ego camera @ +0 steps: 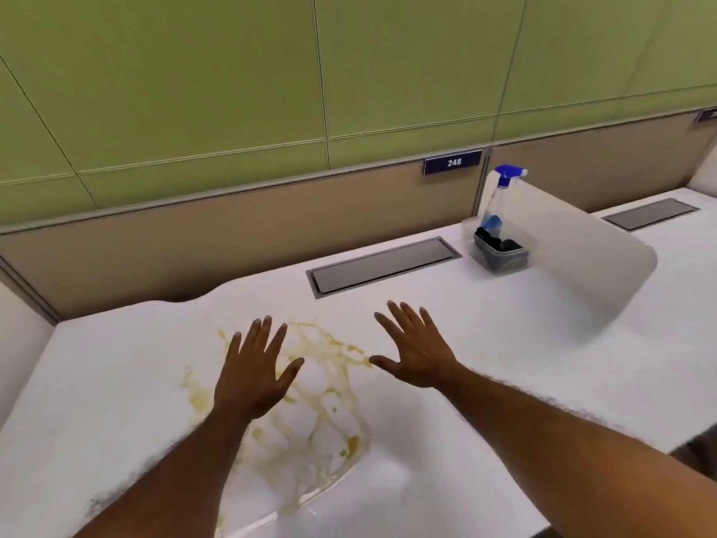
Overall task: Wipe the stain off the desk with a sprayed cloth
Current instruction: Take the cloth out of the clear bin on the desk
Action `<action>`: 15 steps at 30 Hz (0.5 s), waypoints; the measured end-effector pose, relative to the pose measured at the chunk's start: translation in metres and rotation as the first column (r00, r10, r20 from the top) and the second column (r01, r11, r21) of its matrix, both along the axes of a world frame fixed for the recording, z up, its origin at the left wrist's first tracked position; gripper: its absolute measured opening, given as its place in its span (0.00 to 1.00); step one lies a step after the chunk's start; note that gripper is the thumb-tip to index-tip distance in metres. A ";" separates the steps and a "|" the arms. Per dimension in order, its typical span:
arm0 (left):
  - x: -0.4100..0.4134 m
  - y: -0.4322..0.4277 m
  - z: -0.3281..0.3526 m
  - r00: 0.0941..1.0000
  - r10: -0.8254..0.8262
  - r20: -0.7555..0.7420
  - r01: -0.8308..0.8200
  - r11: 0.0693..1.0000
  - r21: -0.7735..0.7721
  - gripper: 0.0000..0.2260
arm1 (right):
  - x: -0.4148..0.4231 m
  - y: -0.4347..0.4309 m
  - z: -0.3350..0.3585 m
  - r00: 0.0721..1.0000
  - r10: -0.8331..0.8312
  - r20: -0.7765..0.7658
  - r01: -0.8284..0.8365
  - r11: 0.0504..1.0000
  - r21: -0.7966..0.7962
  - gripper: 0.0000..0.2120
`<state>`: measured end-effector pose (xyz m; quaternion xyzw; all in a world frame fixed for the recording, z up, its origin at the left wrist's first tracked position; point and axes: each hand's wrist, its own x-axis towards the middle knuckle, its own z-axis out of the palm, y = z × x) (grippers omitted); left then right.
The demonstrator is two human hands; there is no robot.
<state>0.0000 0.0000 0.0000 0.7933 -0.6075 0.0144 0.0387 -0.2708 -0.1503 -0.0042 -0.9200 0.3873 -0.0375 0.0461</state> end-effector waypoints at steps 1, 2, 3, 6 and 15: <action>-0.004 0.000 -0.009 1.000 0.003 -0.013 -0.003 0.999 0.035 0.44 | -0.006 0.004 -0.005 1.000 -0.003 -0.015 0.003 1.000 0.013 0.40; -0.009 0.000 -0.018 1.000 -0.017 -0.019 0.018 0.999 0.037 0.44 | -0.010 0.005 -0.011 1.000 -0.005 -0.021 0.006 1.000 0.018 0.40; -0.014 0.001 -0.028 1.000 -0.023 -0.019 0.023 0.999 0.041 0.43 | -0.017 0.008 -0.020 0.999 -0.021 -0.029 0.022 0.999 0.026 0.40; -0.031 -0.002 -0.048 0.999 -0.031 -0.028 0.033 0.997 0.068 0.43 | -0.037 0.013 -0.040 0.998 -0.039 -0.043 0.041 0.998 0.051 0.40; -0.098 -0.030 -0.073 0.996 -0.014 -0.083 0.023 0.994 0.110 0.48 | -0.104 -0.014 -0.054 0.997 -0.066 -0.032 0.069 0.992 0.105 0.39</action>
